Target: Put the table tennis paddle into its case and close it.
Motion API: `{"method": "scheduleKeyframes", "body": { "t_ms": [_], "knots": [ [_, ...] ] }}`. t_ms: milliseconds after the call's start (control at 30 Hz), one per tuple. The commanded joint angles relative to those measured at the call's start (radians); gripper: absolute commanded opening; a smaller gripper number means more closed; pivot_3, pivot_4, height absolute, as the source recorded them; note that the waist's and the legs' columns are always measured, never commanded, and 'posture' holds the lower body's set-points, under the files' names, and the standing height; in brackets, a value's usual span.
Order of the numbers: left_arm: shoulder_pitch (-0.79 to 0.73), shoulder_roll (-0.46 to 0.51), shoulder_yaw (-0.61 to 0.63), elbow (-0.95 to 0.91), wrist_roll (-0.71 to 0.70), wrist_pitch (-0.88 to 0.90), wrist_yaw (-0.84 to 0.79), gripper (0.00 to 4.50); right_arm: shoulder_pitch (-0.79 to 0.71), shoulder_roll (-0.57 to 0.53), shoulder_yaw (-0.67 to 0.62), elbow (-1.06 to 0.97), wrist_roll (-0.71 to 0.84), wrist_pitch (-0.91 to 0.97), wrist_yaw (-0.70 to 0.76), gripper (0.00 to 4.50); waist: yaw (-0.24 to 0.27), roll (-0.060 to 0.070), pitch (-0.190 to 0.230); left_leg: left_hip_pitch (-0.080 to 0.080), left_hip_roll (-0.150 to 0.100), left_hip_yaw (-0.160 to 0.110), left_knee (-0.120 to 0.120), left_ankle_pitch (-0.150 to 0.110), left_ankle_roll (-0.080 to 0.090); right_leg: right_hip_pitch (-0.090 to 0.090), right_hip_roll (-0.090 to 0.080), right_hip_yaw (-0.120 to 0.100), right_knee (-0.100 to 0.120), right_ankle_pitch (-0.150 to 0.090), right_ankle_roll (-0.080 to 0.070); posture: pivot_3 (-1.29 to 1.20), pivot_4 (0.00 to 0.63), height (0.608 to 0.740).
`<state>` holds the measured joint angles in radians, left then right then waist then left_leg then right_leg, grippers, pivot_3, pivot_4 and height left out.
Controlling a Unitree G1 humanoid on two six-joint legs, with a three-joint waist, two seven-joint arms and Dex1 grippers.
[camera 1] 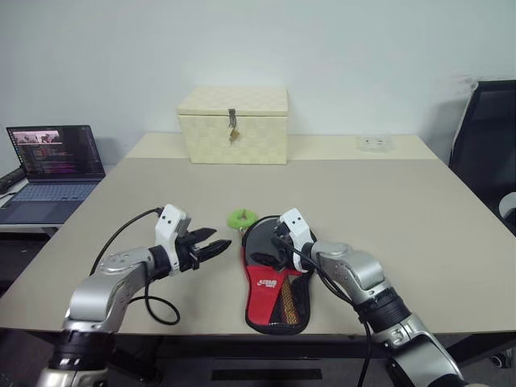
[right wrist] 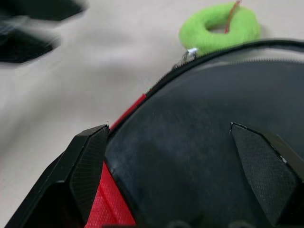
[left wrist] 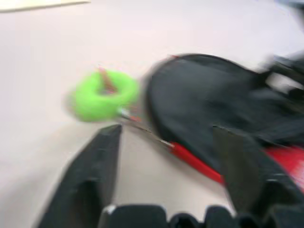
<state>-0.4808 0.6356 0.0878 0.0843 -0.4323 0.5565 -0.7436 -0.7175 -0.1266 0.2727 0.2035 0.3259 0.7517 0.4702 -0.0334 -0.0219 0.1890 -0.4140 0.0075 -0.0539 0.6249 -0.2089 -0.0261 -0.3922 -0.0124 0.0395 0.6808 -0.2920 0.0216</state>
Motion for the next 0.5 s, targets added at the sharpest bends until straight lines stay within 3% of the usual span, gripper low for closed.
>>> {"method": "scheduleKeyframes", "body": {
  "t_ms": [33,367,500],
  "knots": [
    [-0.137,-0.034,-0.018,0.174,0.072,-0.078,0.027,4.45,0.018,0.016,-0.032,-0.073,-0.006,0.010,-0.024,4.50,0.001,0.000,0.000,-0.001,0.000,0.000,0.000,0.000,0.000,0.000,0.000,0.000,0.000,0.000,0.000,0.00,0.150,0.740],
    [-0.560,-0.158,-0.071,0.963,0.244,-0.275,-0.029,4.45,0.061,0.041,-0.051,-0.143,-0.024,0.061,-0.071,4.50,-0.001,0.000,0.000,-0.003,-0.001,0.002,0.001,0.000,0.000,-0.003,0.004,-0.001,0.001,0.002,0.001,0.00,0.150,0.740],
    [-0.642,-0.197,-0.074,1.144,0.305,-0.336,0.002,4.45,0.066,0.048,-0.053,-0.153,-0.036,0.073,-0.084,4.50,-0.002,-0.001,0.000,-0.004,-0.001,0.003,0.001,0.000,0.000,-0.004,0.005,0.000,0.001,0.002,0.001,0.00,0.150,0.740]
  ]
}}
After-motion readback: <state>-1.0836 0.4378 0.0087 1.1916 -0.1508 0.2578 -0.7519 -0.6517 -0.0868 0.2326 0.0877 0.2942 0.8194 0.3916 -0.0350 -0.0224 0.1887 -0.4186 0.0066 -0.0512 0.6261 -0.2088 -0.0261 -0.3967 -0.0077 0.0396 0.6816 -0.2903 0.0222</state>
